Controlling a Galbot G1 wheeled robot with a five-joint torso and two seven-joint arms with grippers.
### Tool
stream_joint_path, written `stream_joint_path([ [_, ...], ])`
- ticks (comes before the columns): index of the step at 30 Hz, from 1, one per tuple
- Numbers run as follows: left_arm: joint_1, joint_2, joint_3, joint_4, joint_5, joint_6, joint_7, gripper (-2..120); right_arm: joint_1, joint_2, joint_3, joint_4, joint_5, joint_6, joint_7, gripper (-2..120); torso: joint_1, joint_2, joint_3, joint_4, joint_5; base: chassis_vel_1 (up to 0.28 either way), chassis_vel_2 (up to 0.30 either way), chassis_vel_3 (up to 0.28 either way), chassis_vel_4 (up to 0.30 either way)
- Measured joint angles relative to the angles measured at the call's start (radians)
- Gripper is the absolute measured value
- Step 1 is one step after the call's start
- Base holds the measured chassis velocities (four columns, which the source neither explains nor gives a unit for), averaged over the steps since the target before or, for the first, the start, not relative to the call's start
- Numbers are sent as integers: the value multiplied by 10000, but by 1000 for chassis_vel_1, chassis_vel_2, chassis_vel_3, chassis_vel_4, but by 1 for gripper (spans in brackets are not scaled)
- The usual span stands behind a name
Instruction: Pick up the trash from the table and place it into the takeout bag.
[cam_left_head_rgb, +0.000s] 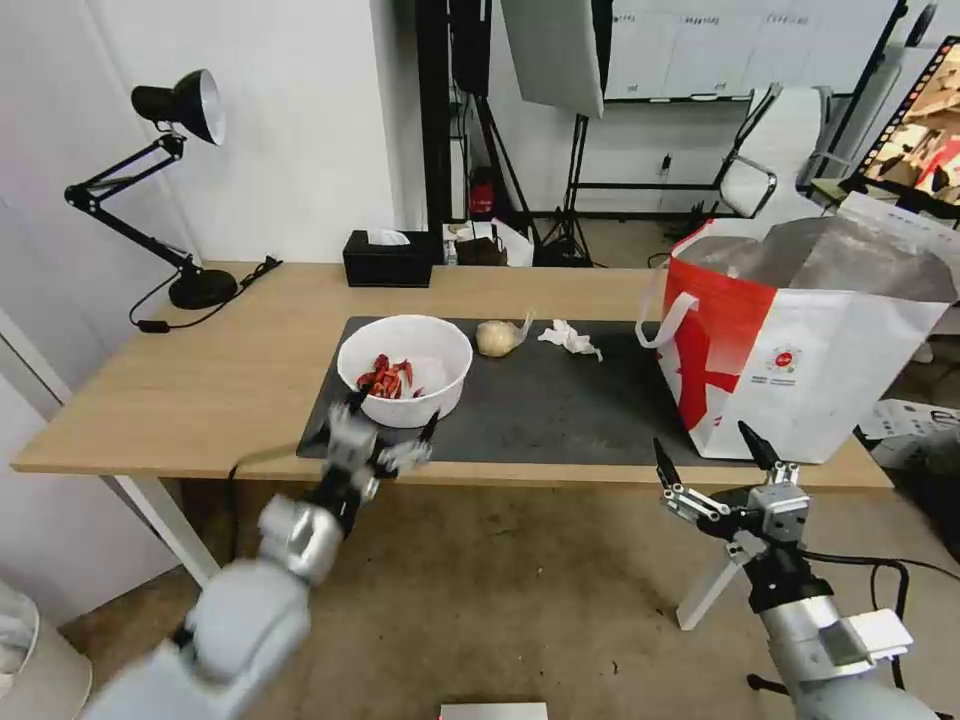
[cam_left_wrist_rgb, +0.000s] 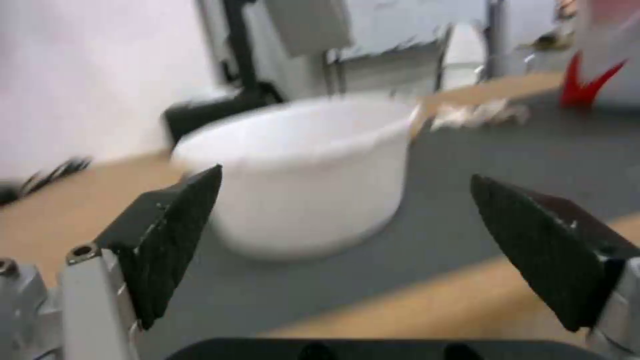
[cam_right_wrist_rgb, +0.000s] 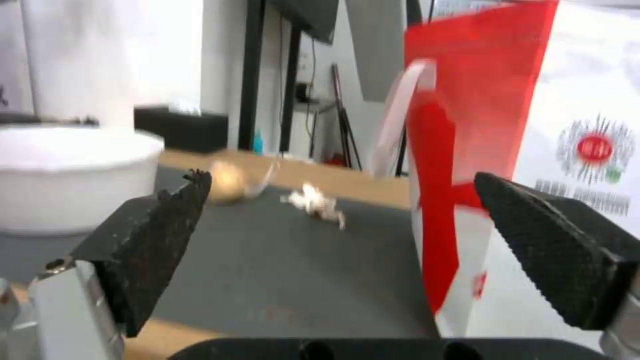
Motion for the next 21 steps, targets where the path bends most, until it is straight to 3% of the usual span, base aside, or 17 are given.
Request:
stream_joint_path([
  [3, 1101, -810, -558, 169, 723, -360, 153, 100, -51, 408, -170, -841, -287, 381, -139, 100, 0, 0, 0, -1, 6, 0, 0, 0, 0],
  [8, 1347, -1262, -546, 554, 1222, -745, 270, 100, -48, 912, -432, -1927, -504, 830, -186, 100, 2, -1, 2, -4, 6, 0, 0, 0, 0],
  [21, 1292, -1424, -447, 612, 1370, -772, 288, 100, 30, 1091, -514, -2258, -541, 883, -223, 100, 3, -2, 2, -2, 3, 0, 0, 0, 0],
])
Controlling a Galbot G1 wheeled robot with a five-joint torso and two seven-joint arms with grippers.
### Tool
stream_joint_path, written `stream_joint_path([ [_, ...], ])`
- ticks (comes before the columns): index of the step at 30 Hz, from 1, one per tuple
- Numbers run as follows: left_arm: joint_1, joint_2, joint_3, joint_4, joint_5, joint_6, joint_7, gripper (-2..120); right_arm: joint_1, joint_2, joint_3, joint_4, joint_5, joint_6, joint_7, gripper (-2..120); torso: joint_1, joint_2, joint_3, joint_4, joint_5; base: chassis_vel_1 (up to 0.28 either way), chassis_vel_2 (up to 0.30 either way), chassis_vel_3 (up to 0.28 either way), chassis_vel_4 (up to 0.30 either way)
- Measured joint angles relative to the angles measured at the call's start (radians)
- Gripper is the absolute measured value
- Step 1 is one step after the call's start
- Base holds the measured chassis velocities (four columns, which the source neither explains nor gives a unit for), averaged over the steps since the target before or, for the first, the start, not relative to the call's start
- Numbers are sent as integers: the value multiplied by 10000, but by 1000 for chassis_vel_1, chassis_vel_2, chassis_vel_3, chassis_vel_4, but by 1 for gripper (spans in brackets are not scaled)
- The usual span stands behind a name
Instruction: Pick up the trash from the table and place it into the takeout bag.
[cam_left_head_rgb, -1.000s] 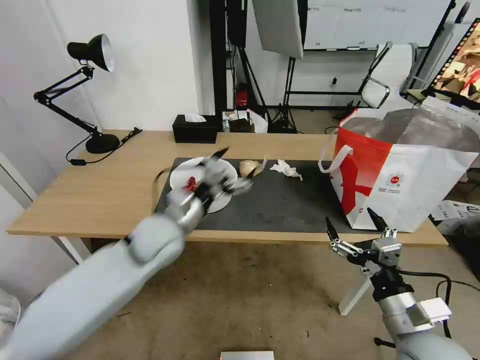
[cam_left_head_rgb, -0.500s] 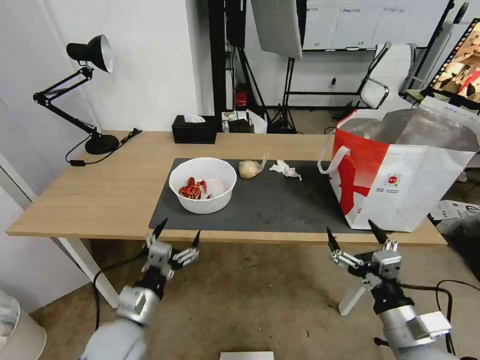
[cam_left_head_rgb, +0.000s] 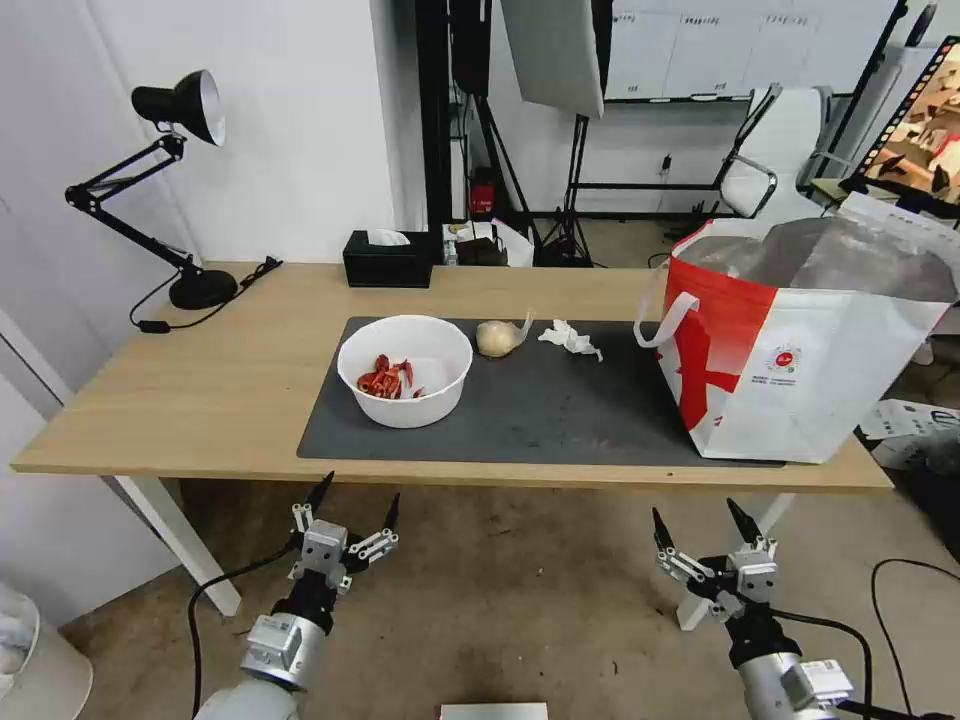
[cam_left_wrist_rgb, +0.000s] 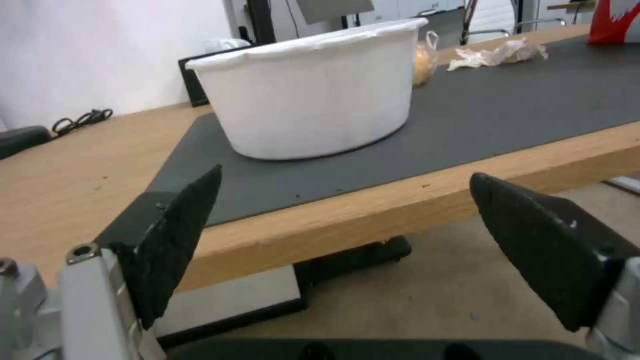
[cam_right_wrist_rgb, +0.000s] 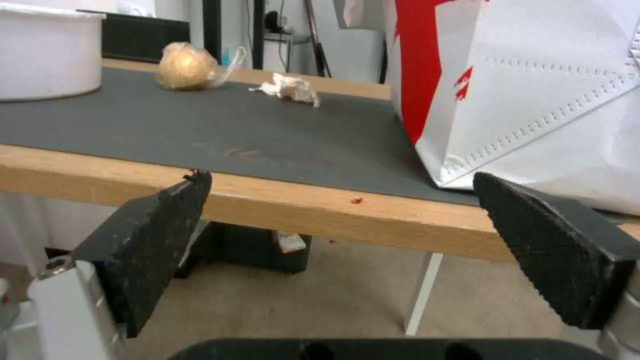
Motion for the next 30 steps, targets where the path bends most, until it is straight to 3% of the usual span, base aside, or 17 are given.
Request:
stream_joint_path([
  [20, -724, 409, 217, 340, -356, -81, 70, 100, 587, -343, -368, 358, 416, -532, -25, 100, 0, 0, 1, -3, 1, 0, 0, 0, 0],
  [23, -741, 417, 197, 319, -360, -97, 69, 100, 1187, -754, -697, 467, 1025, -838, -251, 100, 0, 0, 0, 0, 1, 0, 0, 0, 0],
  [25, -794, 365, 154, 315, -381, -118, 60, 100, 2062, -1444, -1172, 450, 1731, -1184, -548, 100, 1, 0, 1, 0, 0, 0, 0, 0, 0],
  [28, -801, 319, 135, 306, -389, -129, 57, 100, 2594, -1732, -1466, 367, 1991, -1298, -671, 100, 1, -1, 1, 1, 0, 0, 0, 0, 0],
  [30, -745, 224, 98, 281, -392, -131, 54, 100, 4029, -2160, -2332, 56, 2604, -1595, -818, 100, 1, -1, 2, 1, 0, 0, 0, 0, 0],
])
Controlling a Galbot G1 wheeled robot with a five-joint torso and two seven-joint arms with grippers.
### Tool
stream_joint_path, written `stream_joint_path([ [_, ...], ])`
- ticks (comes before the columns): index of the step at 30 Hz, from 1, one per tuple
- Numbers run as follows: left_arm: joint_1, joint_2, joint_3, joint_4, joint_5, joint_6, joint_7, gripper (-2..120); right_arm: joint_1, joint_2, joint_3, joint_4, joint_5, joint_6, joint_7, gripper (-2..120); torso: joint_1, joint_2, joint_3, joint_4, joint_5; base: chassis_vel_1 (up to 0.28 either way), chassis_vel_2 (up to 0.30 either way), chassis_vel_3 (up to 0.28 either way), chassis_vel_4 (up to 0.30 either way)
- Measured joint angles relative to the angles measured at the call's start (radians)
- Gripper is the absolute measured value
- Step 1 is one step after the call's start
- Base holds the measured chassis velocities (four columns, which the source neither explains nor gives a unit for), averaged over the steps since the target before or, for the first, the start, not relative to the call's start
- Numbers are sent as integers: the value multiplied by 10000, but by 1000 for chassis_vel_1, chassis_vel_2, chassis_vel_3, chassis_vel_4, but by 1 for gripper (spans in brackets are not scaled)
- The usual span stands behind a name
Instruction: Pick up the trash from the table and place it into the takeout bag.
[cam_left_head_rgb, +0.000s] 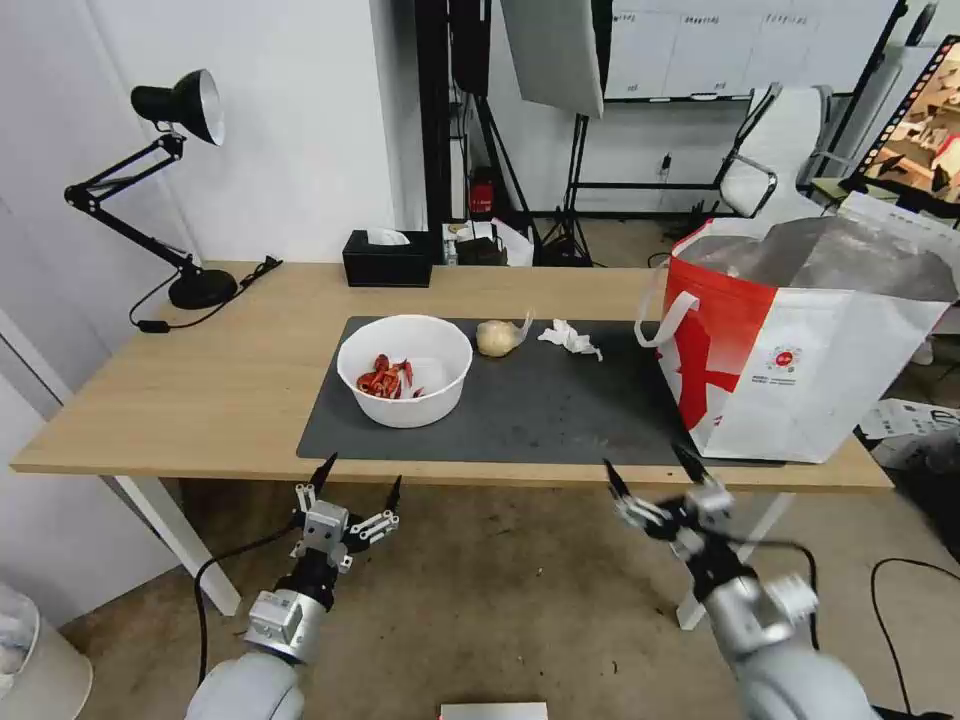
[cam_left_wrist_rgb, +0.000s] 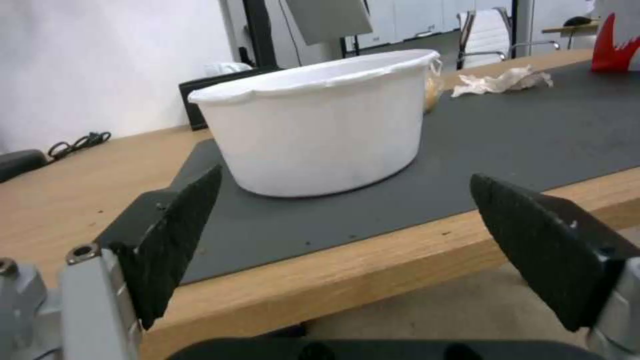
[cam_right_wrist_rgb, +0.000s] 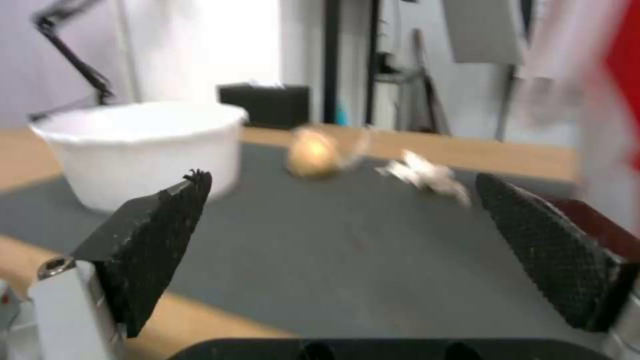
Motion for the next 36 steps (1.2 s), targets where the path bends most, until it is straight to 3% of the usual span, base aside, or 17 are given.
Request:
stream_joint_path([
  [6, -38, -16, -69, 6, -57, -1, 7, 100, 2324, -290, -1520, -990, 554, -361, 253, 100, -1, -1, 0, 0, 0, 0, 0, 0, 0],
  [9, -70, 13, -151, 6, -132, 31, 5, 100, 4181, -198, -2751, -1887, 1001, -692, 1002, 100, 1, -1, 1, 1, -2, 0, 0, 0, 0],
  [11, -70, 13, -151, 6, -132, 31, 5, 100, 4181, -198, -2751, -1887, 1001, -692, 1002, 100, 1, -1, 1, 1, -2, 0, 0, 0, 0],
  [12, -60, 26, -179, 10, -146, 40, 6, 100, 5264, 70, -3581, -2579, 1129, -1010, 1778, 100, 0, -1, 0, 1, -1, 0, 0, 0, 0],
  [17, -54, 27, -202, 15, -194, 57, 6, 100, 6871, 733, -4605, -3802, 1376, -2001, 3537, 100, 0, -1, 1, -2, 0, 0, 0, 0, 0],
  [23, -67, 8, -221, 15, -285, 73, -7, 100, 8135, 1409, -5061, -4668, 1849, -2970, 4884, 100, 1, -1, 0, 1, -3, 0, 0, 0, 0],
  [26, -104, -1, -257, 43, -423, 71, -14, 100, 9206, 2105, -5382, -5729, 2332, -3557, 5816, 100, 1, -1, 0, 0, -2, 0, 0, 0, 0],
  [36, -180, 3, -288, 145, -597, 61, -4, 100, 10168, 3377, -5539, -7603, 2538, -4280, 6773, 100, 1, 0, -1, 0, -2, 0, 0, 0, 0],
])
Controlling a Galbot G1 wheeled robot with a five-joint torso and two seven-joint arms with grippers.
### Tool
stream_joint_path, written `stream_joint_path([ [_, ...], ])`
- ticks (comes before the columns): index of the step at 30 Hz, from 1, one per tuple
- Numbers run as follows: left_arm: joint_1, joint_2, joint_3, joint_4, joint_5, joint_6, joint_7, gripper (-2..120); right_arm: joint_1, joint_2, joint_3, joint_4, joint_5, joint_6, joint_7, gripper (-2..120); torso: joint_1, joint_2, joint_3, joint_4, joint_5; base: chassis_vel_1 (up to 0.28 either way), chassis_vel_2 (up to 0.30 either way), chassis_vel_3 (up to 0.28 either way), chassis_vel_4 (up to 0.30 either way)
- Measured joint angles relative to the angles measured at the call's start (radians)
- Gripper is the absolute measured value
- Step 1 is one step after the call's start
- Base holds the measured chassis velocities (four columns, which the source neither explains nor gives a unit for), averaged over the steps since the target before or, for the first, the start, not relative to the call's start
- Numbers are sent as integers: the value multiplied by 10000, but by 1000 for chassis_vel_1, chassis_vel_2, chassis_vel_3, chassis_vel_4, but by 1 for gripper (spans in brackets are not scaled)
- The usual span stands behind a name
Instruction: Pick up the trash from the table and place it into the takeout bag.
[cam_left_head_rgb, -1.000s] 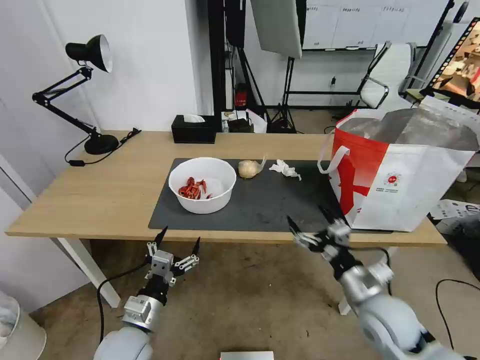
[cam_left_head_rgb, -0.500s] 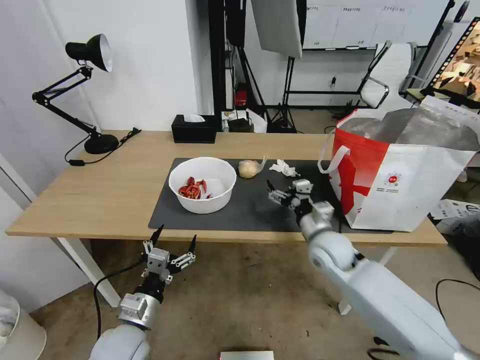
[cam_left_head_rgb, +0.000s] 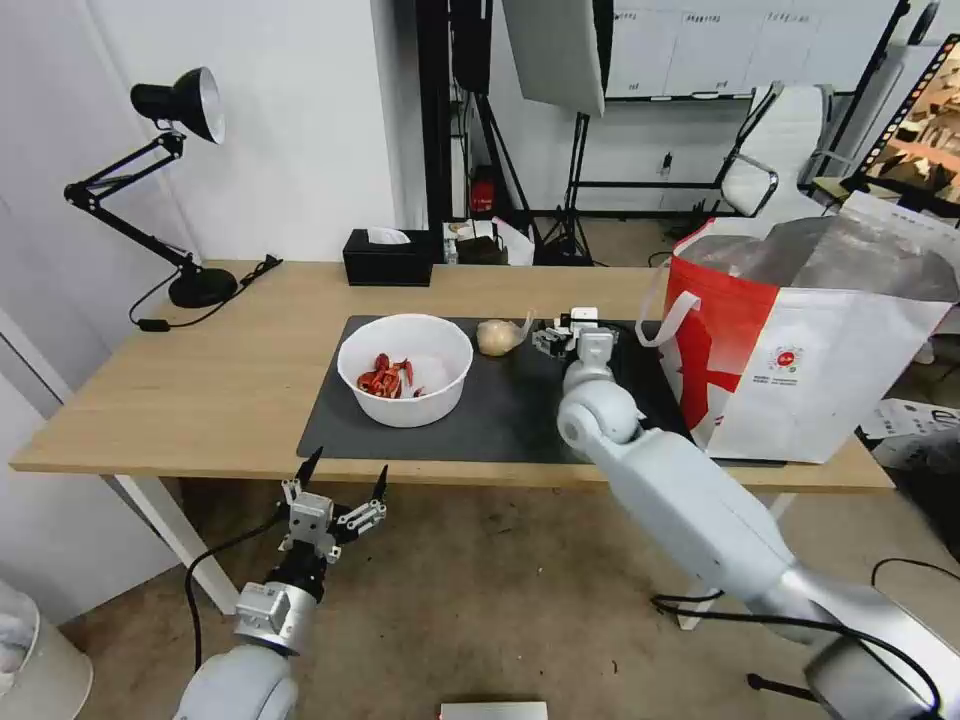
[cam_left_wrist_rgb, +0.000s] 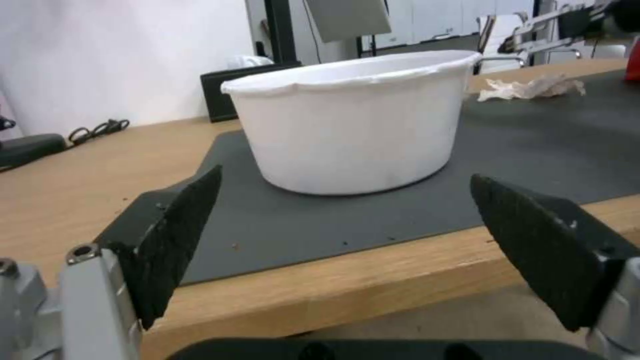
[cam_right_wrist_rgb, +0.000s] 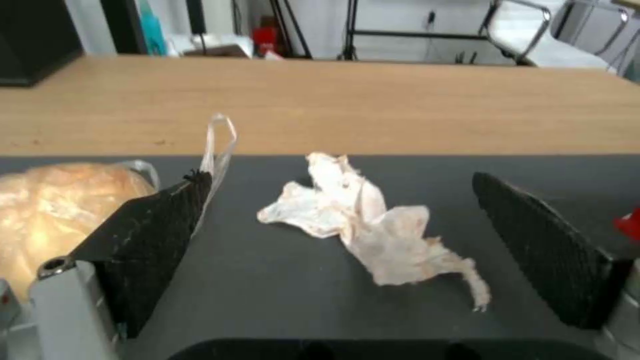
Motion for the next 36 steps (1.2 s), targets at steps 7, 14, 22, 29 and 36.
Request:
stream_joint_path([
  [7, 41, -59, -40, 17, -24, -13, 15, 100, 221, 740, 260, -1290, -501, -116, 266, 100, -1, 0, 0, 0, 2, 0, 0, 0, 0],
  [14, 110, -178, -12, 15, 25, -31, 32, 100, 544, 1201, 539, -2236, -572, -116, 322, 100, -2, 1, -1, 0, 2, 0, 0, 0, 0],
  [22, 154, -145, -30, -40, 30, -52, 35, 100, 698, 1380, 817, -2774, -530, -92, 33, 100, -2, 1, 0, 0, 2, 0, 0, 0, 0],
  [29, 168, -150, -25, -49, 43, -70, 35, 100, 700, 1307, 838, -2773, -406, -94, -8, 100, -1, 1, 0, -1, 2, 0, 0, 0, 0],
  [36, 165, -132, 25, -55, 53, -76, 36, 100, 628, 1275, 921, -2561, -183, -163, 3, 94, -2, 1, -1, 1, 2, 0, 0, 0, 0],
])
